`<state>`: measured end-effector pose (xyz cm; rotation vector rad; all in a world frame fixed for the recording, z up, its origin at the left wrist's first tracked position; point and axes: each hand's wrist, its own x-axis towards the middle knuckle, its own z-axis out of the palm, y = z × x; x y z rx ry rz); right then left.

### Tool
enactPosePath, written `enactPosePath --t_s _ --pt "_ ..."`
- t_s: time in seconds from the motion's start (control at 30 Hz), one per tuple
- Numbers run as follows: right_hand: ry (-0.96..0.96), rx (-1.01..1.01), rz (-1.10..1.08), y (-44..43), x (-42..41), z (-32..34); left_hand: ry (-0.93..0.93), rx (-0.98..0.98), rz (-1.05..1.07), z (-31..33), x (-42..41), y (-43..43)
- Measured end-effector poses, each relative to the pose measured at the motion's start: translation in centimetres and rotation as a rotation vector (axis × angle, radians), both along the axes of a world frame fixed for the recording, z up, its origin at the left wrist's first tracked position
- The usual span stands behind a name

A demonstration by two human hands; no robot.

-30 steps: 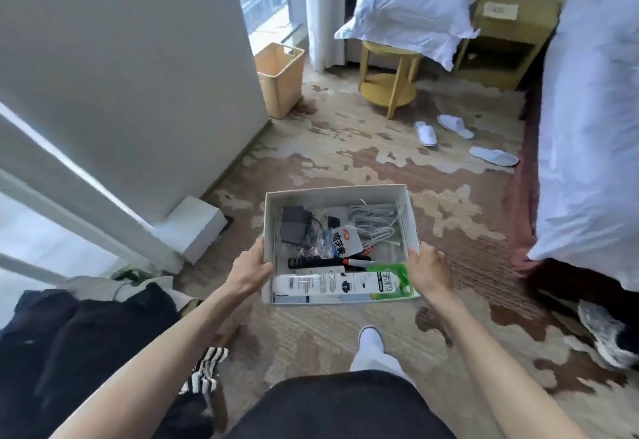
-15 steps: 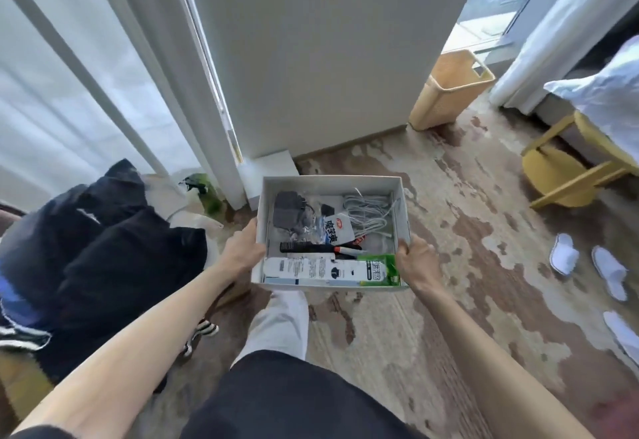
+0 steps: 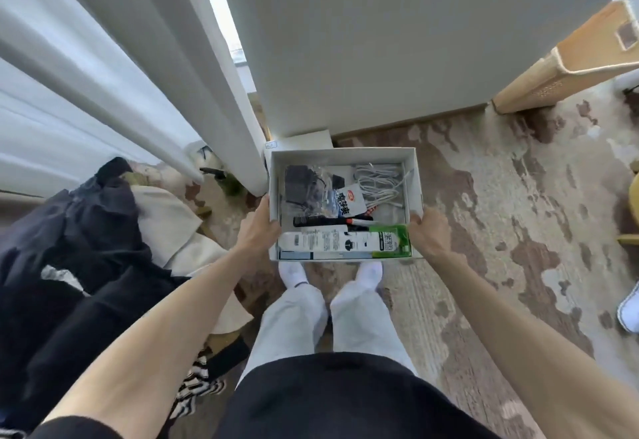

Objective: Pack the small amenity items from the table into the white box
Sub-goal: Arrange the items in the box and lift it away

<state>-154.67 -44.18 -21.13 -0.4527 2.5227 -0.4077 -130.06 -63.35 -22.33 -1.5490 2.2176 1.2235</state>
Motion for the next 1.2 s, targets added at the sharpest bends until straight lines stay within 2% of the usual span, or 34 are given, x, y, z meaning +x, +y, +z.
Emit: enactPosePath --t_s 0.2,0.37,0.63,0.87,1.03,1.1,1.2 --pt "-0.103 -0.017 0.055 -10.1 -4.5 -10.8 -0.129 -0.032 0.129 -7.9 -3.5 -7.6" --pt "-0.028 -0.005 0.088 -15.2 -6.8 -21.5 -0.189 0.015 0.229 -17.5 -5.2 -10.8" --pt "-0.053 -0.002 0.145 -22.1 -8.9 -34.5 -0.191 -0.004 0.330 -31.1 -6.1 -15.1" --pt "-0.005 0.074 0.104 -27.2 -10.6 -39.2 -0.151 -0.059 0.316 -36.5 -8.2 -19.7" --pt "-0.036 0.094 0.047 -29.0 -11.1 -40.8 -0.233 -0.123 0.341 -38.6 -10.2 -22.3" --pt "-0.060 0.031 0.062 -29.4 -11.0 -40.5 -0.248 -0.114 0.396 -38.5 -10.8 -22.6" --pt "-0.218 -0.058 0.071 -29.8 -11.5 -38.3 -0.201 -0.064 0.485 -36.6 -11.0 -22.5"
